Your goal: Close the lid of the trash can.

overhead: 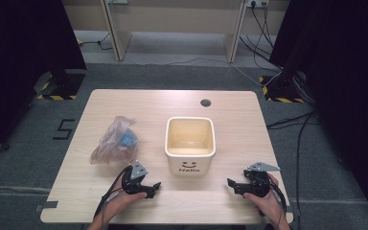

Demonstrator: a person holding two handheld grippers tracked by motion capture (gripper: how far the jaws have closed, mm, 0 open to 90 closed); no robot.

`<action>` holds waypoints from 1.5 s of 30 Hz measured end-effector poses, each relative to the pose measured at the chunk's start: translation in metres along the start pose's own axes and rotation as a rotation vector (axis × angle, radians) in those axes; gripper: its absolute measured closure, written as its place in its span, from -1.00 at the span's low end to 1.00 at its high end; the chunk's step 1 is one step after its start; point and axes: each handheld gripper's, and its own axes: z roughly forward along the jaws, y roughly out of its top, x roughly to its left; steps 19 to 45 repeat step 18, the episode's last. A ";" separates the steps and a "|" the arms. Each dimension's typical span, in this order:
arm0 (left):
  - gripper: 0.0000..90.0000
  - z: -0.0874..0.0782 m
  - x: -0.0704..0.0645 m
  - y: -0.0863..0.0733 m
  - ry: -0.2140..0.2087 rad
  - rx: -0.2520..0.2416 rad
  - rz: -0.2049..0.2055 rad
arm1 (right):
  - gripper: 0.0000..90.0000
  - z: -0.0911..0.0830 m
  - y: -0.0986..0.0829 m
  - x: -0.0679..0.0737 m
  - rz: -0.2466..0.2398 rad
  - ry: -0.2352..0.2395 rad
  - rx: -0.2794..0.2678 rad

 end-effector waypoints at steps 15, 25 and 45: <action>-0.71 0.000 0.000 0.000 0.000 0.001 0.000 | -0.64 0.001 0.000 0.001 -0.024 -0.010 0.001; -0.71 0.000 0.000 0.000 0.001 0.001 -0.001 | -0.64 0.001 -0.001 0.001 -0.025 -0.009 0.000; -0.71 0.000 0.000 0.000 0.001 0.001 -0.001 | -0.64 0.001 -0.001 0.001 -0.025 -0.009 0.000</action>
